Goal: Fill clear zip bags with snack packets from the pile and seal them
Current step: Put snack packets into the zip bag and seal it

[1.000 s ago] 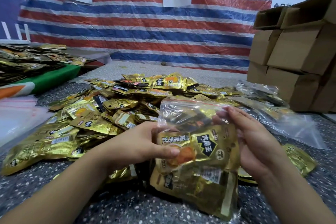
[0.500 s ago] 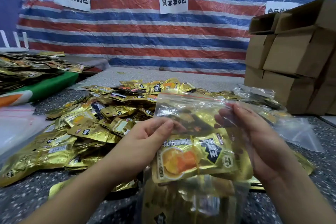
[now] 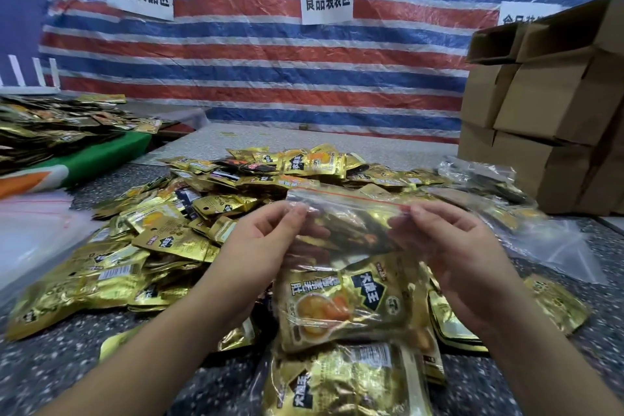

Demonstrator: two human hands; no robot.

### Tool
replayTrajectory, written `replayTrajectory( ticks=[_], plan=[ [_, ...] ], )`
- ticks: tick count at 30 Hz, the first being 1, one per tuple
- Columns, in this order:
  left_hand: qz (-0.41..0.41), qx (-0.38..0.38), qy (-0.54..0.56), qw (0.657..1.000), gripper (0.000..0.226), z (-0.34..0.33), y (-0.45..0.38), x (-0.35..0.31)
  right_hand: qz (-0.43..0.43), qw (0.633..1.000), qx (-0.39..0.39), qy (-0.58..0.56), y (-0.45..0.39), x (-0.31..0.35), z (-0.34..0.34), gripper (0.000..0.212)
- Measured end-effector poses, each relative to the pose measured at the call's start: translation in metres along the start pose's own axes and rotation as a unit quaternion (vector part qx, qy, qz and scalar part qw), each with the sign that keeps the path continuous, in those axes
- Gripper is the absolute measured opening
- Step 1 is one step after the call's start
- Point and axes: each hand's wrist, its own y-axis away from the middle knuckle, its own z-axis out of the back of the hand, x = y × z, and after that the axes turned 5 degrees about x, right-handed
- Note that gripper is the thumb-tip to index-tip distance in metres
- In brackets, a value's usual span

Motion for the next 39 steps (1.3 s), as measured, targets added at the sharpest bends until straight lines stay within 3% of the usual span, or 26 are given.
replayTrajectory(
  ticks=[3, 6, 9, 11, 13, 15, 17, 23, 28, 34, 39],
  plan=[
    [-0.014, -0.027, -0.002, 1.0, 0.018, 0.003, -0.001, -0.001, 0.042, 0.992, -0.039, 0.11, 0.003, -0.001, 0.001, 0.013],
    [-0.037, -0.025, -0.032, 0.999, 0.02, 0.003, 0.001, 0.0, 0.14, 0.918, -0.086, 0.36, 0.005, 0.004, -0.001, 0.016],
    [-0.066, -0.019, -0.073, 0.995, 0.032, 0.002, 0.003, 0.0, 0.234, 0.825, -0.015, 0.515, 0.003, 0.019, -0.021, 0.04],
    [-0.084, -0.021, -0.088, 0.992, 0.037, 0.002, 0.003, 0.0, 0.215, 0.792, 0.056, 0.569, -0.004, 0.025, -0.038, 0.052],
    [-0.094, -0.023, -0.091, 0.991, 0.032, 0.002, 0.003, 0.002, 0.158, 0.778, 0.12, 0.596, -0.013, 0.024, -0.05, 0.047],
    [-0.104, -0.026, -0.095, 0.99, 0.021, 0.003, 0.002, 0.004, 0.117, 0.79, 0.166, 0.579, -0.02, 0.019, -0.057, 0.027],
    [-0.114, -0.035, -0.11, 0.987, 0.012, 0.003, 0.001, 0.006, 0.128, 0.806, 0.165, 0.554, -0.022, 0.01, -0.059, 0.015],
    [-0.171, -0.036, -0.199, 0.964, 0.02, 0.009, -0.002, 0.009, 0.187, 0.845, 0.111, 0.488, -0.017, -0.016, -0.058, 0.007],
    [-0.172, 0.034, -0.253, 0.951, 0.019, 0.013, 0.001, 0.006, 0.17, 0.875, 0.089, 0.445, -0.013, -0.023, -0.053, 0.006],
    [-0.109, 0.083, -0.28, 0.95, 0.006, 0.019, 0.0, 0.0, 0.186, 0.862, 0.111, 0.459, -0.009, -0.025, -0.051, 0.007],
    [-0.076, 0.129, -0.271, 0.951, 0.014, 0.025, -0.002, -0.001, 0.217, 0.859, 0.136, 0.443, -0.008, -0.023, -0.05, 0.005]
  ],
)
